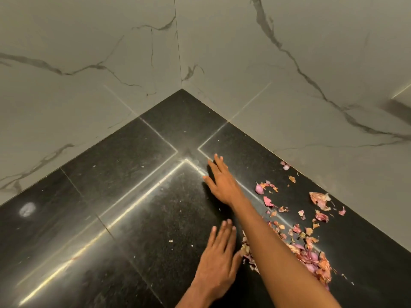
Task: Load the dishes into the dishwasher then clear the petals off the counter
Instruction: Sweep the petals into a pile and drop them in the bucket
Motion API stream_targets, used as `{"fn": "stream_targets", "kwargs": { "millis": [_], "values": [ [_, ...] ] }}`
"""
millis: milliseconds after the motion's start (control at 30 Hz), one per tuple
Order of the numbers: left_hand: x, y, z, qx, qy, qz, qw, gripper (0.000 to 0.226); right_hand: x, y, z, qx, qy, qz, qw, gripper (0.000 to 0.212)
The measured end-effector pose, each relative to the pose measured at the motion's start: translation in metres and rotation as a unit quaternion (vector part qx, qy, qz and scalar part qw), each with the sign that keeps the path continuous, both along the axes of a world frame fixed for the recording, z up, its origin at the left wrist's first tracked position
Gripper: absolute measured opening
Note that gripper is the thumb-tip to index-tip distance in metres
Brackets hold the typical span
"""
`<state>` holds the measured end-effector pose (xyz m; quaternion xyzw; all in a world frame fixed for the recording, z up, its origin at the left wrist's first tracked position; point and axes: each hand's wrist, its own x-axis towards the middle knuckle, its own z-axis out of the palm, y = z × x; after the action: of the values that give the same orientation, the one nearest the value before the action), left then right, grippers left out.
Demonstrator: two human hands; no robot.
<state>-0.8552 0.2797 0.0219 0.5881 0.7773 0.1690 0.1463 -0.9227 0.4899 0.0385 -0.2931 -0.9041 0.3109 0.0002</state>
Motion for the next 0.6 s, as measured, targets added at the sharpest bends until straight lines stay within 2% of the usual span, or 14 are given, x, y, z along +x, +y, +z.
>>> {"fn": "stream_targets", "kwargs": {
  "millis": [67, 133, 200, 267, 333, 433, 500, 600],
  "values": [
    [-0.011, -0.004, 0.01, 0.04, -0.033, -0.055, 0.997, 0.058, -0.018, 0.019, -0.006, 0.025, -0.029, 0.013, 0.999, 0.074],
    [-0.03, -0.01, 0.016, 0.125, -0.022, -0.053, 0.99, 0.048, -0.026, 0.024, -0.011, 0.075, -0.069, 0.047, 0.994, 0.077],
    [-0.056, -0.014, 0.019, 0.196, -0.025, 0.016, 0.98, 0.041, -0.022, 0.016, -0.016, 0.132, -0.097, 0.103, 0.981, 0.078],
    [-0.087, -0.01, 0.019, 0.216, -0.04, 0.088, 0.972, 0.04, -0.004, 0.0, -0.019, 0.149, -0.087, 0.153, 0.973, 0.078],
    [-0.117, 0.004, 0.012, 0.188, -0.04, 0.139, 0.971, 0.046, 0.024, -0.018, -0.018, 0.149, -0.082, 0.197, 0.965, 0.075],
    [-0.157, 0.039, -0.001, 0.083, -0.001, 0.183, 0.98, 0.066, 0.074, -0.042, 0.001, 0.11, -0.108, 0.24, 0.959, 0.071],
    [-0.17, 0.065, -0.008, 0.007, 0.025, 0.177, 0.984, 0.076, 0.11, -0.052, 0.016, 0.076, -0.133, 0.258, 0.954, 0.067],
    [-0.153, 0.093, -0.011, -0.053, 0.066, 0.123, 0.989, 0.082, 0.159, -0.055, 0.039, 0.05, -0.166, 0.252, 0.952, 0.061]
  ]
}}
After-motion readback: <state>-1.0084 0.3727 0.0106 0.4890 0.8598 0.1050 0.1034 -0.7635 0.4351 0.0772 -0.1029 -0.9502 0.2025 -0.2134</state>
